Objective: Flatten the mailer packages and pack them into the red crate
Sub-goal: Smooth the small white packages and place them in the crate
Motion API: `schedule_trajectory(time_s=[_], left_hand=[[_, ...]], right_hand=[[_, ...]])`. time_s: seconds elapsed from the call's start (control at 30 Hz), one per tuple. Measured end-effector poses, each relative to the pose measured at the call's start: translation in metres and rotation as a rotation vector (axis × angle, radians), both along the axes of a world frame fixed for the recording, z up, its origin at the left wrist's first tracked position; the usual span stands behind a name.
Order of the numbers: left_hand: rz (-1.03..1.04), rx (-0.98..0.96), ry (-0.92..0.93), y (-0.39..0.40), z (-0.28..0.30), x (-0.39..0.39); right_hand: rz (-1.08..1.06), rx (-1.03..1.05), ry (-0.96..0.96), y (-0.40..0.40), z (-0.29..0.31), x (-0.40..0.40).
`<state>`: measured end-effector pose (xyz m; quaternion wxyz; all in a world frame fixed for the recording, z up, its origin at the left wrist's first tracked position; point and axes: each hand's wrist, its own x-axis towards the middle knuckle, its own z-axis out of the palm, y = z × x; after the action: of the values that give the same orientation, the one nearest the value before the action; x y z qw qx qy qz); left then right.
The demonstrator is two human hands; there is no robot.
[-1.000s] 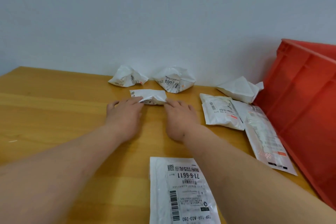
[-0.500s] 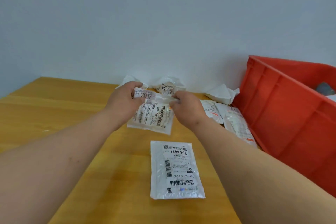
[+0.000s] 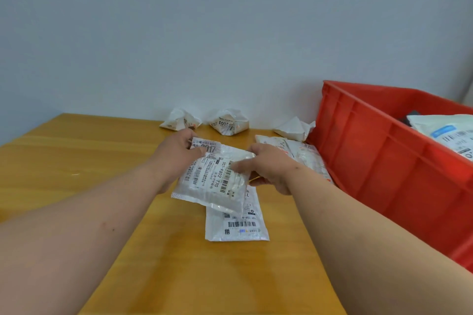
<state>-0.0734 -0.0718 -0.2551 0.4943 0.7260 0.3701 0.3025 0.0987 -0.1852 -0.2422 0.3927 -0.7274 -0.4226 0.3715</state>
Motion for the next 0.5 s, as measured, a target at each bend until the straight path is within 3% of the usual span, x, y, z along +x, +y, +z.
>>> schedule_trajectory(time_s=[0.07,0.23,0.4,0.5], left_hand=[[0.006,-0.03,-0.011,-0.002,-0.002,-0.001],[-0.163,-0.374,0.091,-0.005,-0.012,-0.009],[-0.266,-0.338,0.157,-0.005,-0.013,-0.009],[-0.385,-0.316,0.226,-0.007,-0.004,-0.004]], right_hand=[[-0.01,0.013,0.032,-0.004,-0.003,-0.001],[-0.096,0.063,0.099,-0.011,-0.01,0.002],[-0.019,-0.111,-0.084,-0.016,-0.007,0.002],[-0.011,-0.052,0.046,-0.012,-0.006,-0.002]])
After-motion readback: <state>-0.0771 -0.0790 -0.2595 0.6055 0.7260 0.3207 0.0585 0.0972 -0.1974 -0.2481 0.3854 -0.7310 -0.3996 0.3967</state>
